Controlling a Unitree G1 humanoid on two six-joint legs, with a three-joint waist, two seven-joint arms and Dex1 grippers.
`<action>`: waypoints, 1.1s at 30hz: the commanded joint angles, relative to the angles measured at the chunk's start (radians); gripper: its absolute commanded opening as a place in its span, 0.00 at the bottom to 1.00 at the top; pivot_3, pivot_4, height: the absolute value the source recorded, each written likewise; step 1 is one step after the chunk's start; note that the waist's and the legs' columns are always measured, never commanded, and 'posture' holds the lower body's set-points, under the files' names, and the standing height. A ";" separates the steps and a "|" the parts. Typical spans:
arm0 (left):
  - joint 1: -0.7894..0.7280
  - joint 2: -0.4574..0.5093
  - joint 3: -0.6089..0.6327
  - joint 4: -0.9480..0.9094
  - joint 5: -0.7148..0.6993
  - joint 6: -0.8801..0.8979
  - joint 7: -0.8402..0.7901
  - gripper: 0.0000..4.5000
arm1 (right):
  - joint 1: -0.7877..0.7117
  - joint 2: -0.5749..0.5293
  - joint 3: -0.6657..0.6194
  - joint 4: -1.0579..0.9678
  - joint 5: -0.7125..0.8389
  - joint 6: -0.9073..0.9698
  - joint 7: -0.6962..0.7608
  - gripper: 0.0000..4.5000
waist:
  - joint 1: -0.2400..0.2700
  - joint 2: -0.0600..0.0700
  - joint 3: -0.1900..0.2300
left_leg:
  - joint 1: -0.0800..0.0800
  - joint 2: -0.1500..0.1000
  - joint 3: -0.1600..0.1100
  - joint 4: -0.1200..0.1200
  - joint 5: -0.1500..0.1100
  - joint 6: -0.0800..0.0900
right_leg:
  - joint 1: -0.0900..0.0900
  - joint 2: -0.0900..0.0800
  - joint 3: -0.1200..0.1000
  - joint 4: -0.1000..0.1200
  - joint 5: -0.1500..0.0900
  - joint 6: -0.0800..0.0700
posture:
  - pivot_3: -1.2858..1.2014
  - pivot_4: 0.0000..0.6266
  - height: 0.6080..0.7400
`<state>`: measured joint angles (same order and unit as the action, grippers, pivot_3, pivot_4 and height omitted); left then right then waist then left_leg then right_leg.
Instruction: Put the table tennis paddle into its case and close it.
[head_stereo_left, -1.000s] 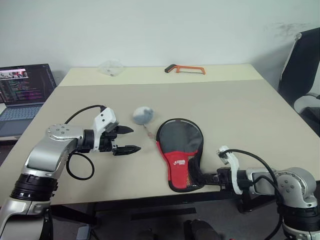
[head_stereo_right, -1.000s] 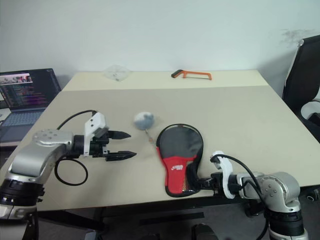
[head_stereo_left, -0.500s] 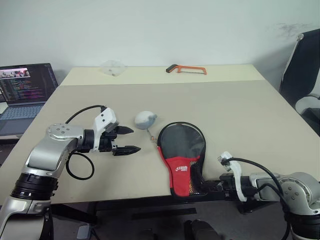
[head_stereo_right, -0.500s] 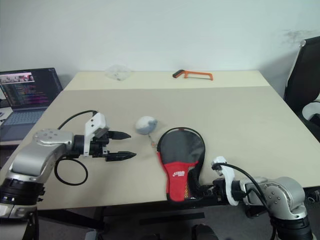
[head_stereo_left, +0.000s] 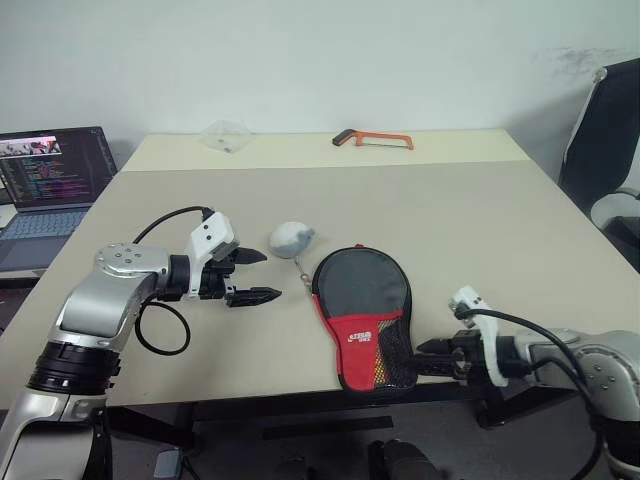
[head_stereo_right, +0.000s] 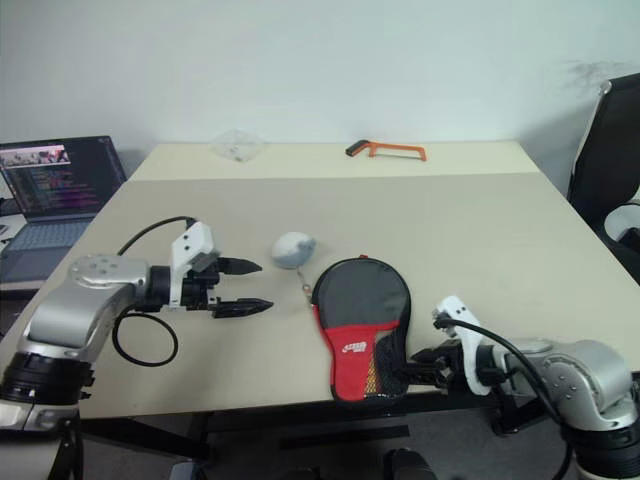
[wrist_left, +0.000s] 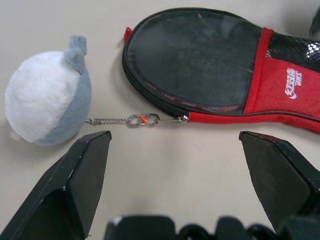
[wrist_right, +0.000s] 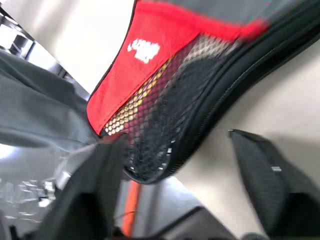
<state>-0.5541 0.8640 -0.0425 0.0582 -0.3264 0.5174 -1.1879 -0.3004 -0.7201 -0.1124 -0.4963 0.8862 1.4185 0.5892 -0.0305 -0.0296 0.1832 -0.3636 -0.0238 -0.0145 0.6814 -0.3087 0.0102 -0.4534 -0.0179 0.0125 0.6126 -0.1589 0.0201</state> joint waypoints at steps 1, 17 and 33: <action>-0.033 -0.004 0.006 0.008 0.009 -0.024 0.001 1.00 | -0.076 -0.031 -0.055 -0.049 0.044 -0.057 0.048 0.99 | -0.001 0.000 0.000 | 0.000 0.000 0.000 0.000 0.000 0.000 | 0.000 0.000 0.000 0.000 0.000 0.000 | 0.52 0.24 1.00; -0.089 -0.091 0.017 0.102 0.078 -0.098 0.112 1.00 | -0.232 0.468 0.420 0.443 -0.603 -0.839 -0.213 0.99 | 0.001 -0.003 -0.002 | -0.002 0.000 0.000 0.000 0.000 -0.001 | -0.003 -0.004 0.002 0.001 0.004 -0.006 | 0.52 0.24 1.00; -0.310 -0.294 -0.042 0.458 0.253 -0.098 0.443 1.00 | -0.170 0.626 0.290 0.748 -0.614 -0.828 -0.205 0.99 | 0.006 -0.012 -0.013 | 0.018 -0.001 -0.004 -0.001 0.000 0.000 | 0.017 -0.002 -0.001 0.000 0.004 -0.005 | 0.52 0.24 1.00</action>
<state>-0.8213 0.5748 -0.0846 0.4975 -0.0954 0.4179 -0.7770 -0.5158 -0.0898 0.1794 0.1992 0.2934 0.5510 0.3924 -0.0247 -0.0417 0.1705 -0.3459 -0.0247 -0.0189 0.6808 -0.3087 0.0099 -0.4362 -0.0195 0.0112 0.6125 -0.1546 0.0147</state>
